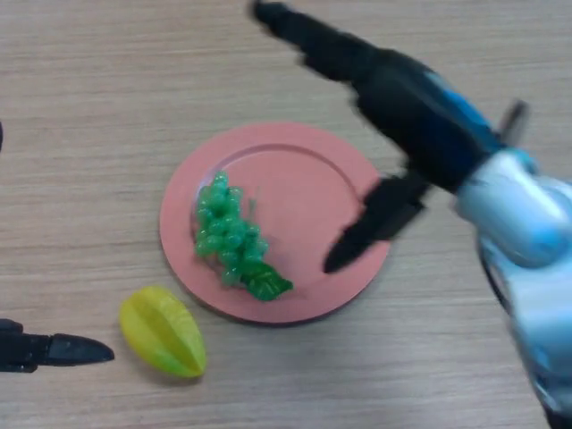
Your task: Pick up the green grapes and place it on the plate
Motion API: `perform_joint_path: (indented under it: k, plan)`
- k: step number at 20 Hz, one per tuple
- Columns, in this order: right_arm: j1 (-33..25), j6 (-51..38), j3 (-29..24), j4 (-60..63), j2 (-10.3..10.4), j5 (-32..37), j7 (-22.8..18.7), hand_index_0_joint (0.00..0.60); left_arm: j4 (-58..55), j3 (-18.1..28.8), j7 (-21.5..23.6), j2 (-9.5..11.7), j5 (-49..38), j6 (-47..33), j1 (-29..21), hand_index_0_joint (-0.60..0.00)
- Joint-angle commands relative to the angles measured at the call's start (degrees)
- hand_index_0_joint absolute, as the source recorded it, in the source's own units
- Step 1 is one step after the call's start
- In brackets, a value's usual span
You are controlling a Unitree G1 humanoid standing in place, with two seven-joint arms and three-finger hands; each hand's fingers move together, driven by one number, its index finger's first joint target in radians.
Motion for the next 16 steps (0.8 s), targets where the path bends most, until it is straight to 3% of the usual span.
perform_joint_path:
  k: [1, 5, 9, 16]
  plan:
    - [4.56, 0.92, -6.53, -10.92, -0.29, 7.03, -2.98, 0.0, -4.89, 1.33, -0.65, 2.15, -2.46, -5.01, -1.46, 0.0]
    - [16.08, 5.79, -10.25, -21.59, -1.08, 18.2, -9.04, 0.0, -5.96, -0.06, -0.39, 2.5, -2.21, -3.03, -2.41, 0.0]
    - [19.63, 12.42, -9.82, -28.49, -1.28, 27.8, -17.24, 0.0, -7.61, -1.98, 0.05, 3.5, -1.81, -0.01, -3.7, 0.0]
    - [22.38, 9.1, -13.52, -29.4, -4.37, 33.36, -19.63, 0.0, -9.75, -3.44, 0.39, 4.06, -1.35, 3.64, -4.77, 0.0]
